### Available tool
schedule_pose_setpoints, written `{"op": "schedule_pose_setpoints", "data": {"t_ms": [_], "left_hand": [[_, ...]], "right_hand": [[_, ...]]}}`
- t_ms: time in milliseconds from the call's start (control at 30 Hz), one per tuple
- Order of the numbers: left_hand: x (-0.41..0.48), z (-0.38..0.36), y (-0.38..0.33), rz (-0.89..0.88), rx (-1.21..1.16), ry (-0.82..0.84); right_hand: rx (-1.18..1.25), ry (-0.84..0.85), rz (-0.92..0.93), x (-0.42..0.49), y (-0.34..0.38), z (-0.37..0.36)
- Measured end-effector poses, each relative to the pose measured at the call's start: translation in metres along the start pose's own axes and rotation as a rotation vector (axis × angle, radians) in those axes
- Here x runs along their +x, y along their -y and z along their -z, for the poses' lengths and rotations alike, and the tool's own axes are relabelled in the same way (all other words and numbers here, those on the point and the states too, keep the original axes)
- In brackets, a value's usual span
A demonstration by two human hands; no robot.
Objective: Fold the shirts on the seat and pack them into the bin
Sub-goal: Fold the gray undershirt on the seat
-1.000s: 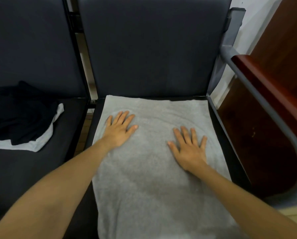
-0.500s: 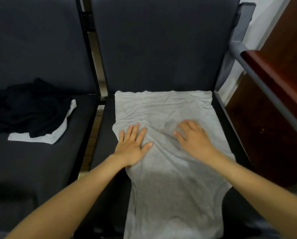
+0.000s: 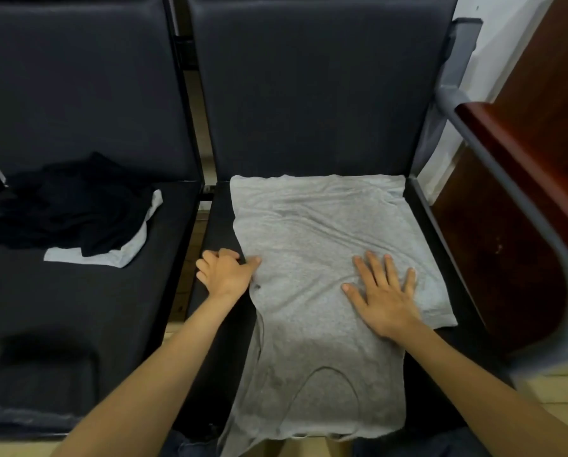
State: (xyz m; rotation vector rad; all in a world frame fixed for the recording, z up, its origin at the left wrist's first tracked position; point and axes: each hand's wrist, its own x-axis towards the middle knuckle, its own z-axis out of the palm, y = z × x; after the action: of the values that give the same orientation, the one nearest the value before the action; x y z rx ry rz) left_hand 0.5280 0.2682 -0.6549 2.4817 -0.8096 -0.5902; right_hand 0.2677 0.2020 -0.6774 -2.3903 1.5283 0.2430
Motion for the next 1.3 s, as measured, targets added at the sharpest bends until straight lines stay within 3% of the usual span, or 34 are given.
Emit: {"op": "schedule_pose_setpoints", "data": {"t_ms": [133,267,500,667,800,833,967,1067,1233,1300], "left_hand": [[-0.009,-0.001,-0.010,-0.068,-0.039,0.024],[-0.025,0.004,-0.008,-0.152,-0.438,-0.042],[-0.040,0.010,-0.001,0.140,-0.756,0.067],[-0.037,0.022,0.013,0.175,-0.717,0.127],[-0.031,0.035,0.025,0.237,-0.895,0.124],[-0.030,0.036,0.027,0.229,-0.859,0.113],[-0.024,0.031,0.042,0.087,-0.263,-0.018],[-0.021,0.021,0.038,0.074,-0.106,-0.007],[-0.022,0.013,0.020,0.128,-0.232,0.064],[-0.023,0.010,0.019,0.107,-0.497,0.102]], "right_hand": [[0.000,-0.081,0.017,-0.002,0.000,-0.003],[-0.005,-0.112,0.012,0.000,0.000,-0.005],[0.006,-0.147,0.018,-0.001,-0.001,-0.009],[0.008,-0.159,0.021,0.000,-0.001,-0.009],[0.015,-0.165,0.026,0.000,-0.002,-0.011],[0.019,-0.172,0.027,0.000,-0.002,-0.011],[0.021,-0.183,0.029,0.000,-0.003,-0.012],[0.018,-0.181,0.029,-0.001,-0.002,-0.012],[0.033,-0.198,0.028,-0.001,-0.002,-0.012],[0.040,-0.204,0.027,-0.001,-0.003,-0.012]]}}
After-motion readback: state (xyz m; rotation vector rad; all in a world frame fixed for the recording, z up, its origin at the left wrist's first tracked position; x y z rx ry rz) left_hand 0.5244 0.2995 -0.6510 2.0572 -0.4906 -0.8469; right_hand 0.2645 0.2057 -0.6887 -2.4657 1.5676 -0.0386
